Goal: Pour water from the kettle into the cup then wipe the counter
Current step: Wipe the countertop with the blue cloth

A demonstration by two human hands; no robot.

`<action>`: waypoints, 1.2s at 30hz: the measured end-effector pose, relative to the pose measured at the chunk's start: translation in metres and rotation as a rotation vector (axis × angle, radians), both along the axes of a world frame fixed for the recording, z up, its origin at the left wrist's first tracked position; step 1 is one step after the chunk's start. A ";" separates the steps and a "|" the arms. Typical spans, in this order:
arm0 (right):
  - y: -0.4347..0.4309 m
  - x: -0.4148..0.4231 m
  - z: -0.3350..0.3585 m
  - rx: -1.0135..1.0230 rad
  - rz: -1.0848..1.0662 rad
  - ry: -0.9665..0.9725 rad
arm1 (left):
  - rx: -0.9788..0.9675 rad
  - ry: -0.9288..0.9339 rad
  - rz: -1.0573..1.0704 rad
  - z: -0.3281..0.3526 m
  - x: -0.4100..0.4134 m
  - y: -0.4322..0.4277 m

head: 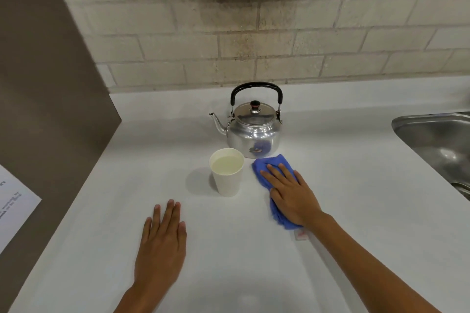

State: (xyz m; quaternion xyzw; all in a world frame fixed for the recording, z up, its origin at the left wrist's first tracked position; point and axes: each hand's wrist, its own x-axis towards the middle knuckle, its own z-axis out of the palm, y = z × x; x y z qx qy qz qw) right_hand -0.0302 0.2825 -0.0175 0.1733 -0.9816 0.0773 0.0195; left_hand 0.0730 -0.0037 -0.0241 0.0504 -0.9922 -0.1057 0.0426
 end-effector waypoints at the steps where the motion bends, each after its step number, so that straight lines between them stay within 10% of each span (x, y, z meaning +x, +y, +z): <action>1: 0.013 -0.007 0.003 0.017 -0.085 -0.007 | 0.004 -0.008 0.005 0.002 0.000 0.001; 6: 0.012 -0.002 0.017 0.020 -0.403 -0.056 | -0.015 -0.026 0.002 0.006 0.001 0.003; 14: -0.028 0.089 0.007 0.045 -0.058 -0.002 | -0.020 -0.028 -0.009 0.004 -0.001 0.001; 21: -0.002 0.074 0.015 0.123 -0.407 -0.062 | 0.013 -0.033 -0.009 0.003 -0.001 0.000; 36: -0.173 0.153 0.020 0.026 -0.076 0.001 | 0.417 -0.112 0.023 0.016 0.003 -0.021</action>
